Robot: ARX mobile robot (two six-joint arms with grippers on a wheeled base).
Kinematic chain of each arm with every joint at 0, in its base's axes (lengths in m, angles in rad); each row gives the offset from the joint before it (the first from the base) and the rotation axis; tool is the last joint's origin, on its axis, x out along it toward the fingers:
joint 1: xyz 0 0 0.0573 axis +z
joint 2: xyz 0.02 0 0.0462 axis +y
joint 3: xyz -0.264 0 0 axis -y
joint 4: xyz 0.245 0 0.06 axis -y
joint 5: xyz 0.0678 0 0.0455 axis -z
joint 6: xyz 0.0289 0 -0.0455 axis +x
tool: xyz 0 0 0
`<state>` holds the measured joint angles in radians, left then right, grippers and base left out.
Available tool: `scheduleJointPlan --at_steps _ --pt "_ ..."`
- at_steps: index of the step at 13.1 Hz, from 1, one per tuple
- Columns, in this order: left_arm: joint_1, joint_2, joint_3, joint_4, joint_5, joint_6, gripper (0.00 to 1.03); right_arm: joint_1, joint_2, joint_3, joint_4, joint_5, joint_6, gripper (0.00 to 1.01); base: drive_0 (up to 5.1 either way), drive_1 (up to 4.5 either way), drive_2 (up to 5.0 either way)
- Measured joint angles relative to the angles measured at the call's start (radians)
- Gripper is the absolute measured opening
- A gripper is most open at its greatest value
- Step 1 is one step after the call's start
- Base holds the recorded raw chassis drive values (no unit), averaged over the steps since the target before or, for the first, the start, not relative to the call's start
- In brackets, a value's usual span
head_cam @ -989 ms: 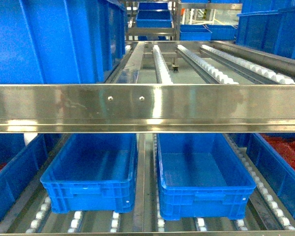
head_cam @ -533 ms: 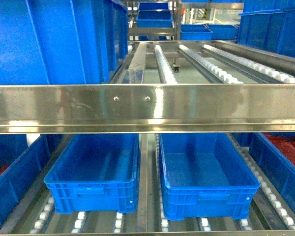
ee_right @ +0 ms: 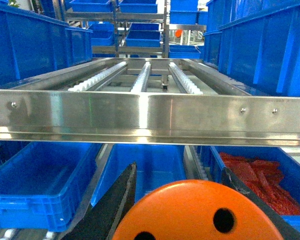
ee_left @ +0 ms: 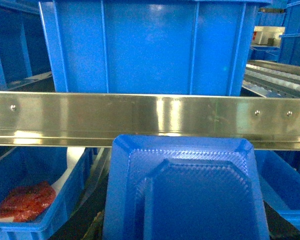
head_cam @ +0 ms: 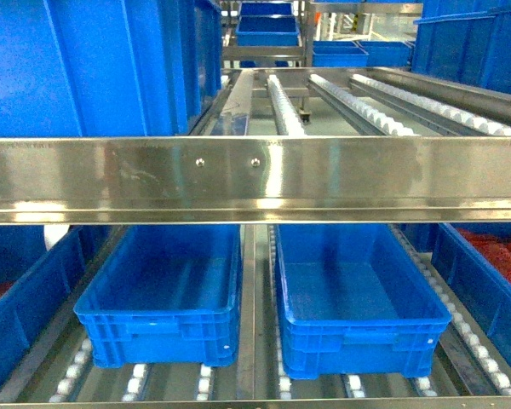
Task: Sort blue parts and orange caps into right shelf containers
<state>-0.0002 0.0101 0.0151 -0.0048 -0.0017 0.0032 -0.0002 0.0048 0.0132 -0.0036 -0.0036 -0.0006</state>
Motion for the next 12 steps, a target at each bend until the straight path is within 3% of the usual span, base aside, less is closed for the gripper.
scheduleJointPlan --at_steps 12 --pt "0.000 0.000 0.000 -0.003 0.002 0.000 0.44 0.000 0.000 0.000 -0.002 0.004 0.002 0.44 -4.9 2.58 2.6"
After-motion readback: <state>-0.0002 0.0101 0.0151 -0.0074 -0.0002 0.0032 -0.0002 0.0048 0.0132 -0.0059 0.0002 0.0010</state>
